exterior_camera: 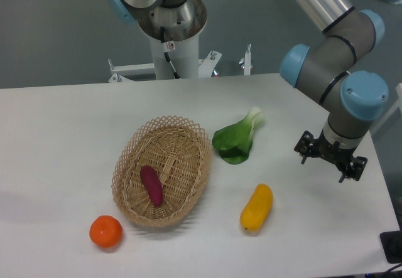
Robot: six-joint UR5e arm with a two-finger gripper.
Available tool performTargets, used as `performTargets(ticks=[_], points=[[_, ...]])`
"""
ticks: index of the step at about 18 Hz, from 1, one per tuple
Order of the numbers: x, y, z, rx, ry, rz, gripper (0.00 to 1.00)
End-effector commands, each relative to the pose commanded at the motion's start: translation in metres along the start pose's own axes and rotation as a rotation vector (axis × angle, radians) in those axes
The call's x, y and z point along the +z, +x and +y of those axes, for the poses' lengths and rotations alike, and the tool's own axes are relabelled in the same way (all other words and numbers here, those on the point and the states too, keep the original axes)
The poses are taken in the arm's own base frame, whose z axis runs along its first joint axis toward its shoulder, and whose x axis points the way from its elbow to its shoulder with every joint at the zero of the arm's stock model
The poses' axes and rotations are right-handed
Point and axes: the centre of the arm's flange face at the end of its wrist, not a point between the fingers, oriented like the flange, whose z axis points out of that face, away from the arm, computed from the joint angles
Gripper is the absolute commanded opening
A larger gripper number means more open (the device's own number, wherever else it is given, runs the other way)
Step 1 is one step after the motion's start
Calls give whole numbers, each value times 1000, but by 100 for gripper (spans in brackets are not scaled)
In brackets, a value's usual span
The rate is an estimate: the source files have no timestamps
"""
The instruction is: Pick up the mango from the table
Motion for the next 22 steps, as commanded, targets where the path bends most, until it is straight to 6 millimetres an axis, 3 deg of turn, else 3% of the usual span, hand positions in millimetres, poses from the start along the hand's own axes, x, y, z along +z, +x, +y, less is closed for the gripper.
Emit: performTargets(ticks=[8,14,22], points=[[2,2,-2,-15,13,4,100],[2,16,-6,-137,73,39,100],[26,39,-56,-97,72,52,100]])
